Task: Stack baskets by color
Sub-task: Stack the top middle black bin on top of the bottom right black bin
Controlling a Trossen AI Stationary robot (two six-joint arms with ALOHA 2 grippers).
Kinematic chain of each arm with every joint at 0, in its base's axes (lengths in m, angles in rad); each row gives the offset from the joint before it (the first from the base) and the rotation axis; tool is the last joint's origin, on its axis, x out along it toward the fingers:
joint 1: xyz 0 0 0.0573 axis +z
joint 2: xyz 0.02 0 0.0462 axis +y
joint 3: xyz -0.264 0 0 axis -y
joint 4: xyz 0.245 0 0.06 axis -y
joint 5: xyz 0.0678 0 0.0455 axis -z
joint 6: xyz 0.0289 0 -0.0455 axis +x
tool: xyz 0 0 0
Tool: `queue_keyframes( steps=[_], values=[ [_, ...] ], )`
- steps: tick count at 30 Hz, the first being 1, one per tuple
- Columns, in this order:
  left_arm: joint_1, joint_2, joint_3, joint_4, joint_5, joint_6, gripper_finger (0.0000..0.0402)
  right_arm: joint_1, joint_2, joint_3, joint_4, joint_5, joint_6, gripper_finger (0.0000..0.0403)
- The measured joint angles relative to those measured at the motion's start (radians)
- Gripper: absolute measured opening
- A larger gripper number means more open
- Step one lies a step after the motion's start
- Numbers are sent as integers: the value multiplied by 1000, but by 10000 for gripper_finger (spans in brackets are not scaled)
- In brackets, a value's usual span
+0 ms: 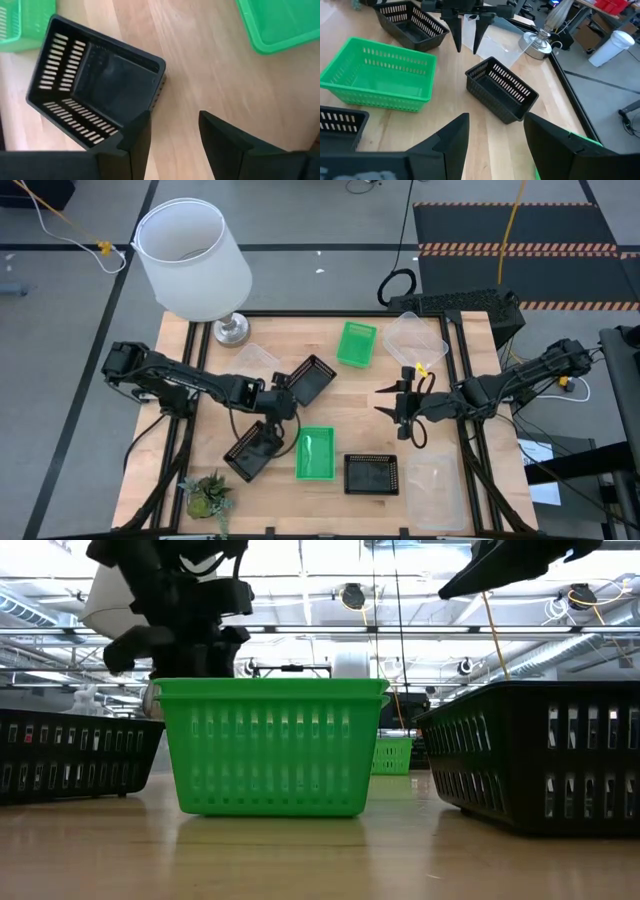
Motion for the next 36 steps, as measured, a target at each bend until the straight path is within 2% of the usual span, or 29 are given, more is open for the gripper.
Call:
queue_keyframes(
  steps=[17,21,29,36],
  values=[
    [0,37,-9,14,24,157,168,-5,0,0,0,0,-16,187],
    [5,63,-6,60,22,184,167,-5,0,0,-1,0,-18,187],
    [37,117,-7,113,22,256,117,-5,1,0,-1,0,-26,187],
    [18,68,-6,119,21,224,79,-5,0,0,-2,0,-27,187]
  ],
)
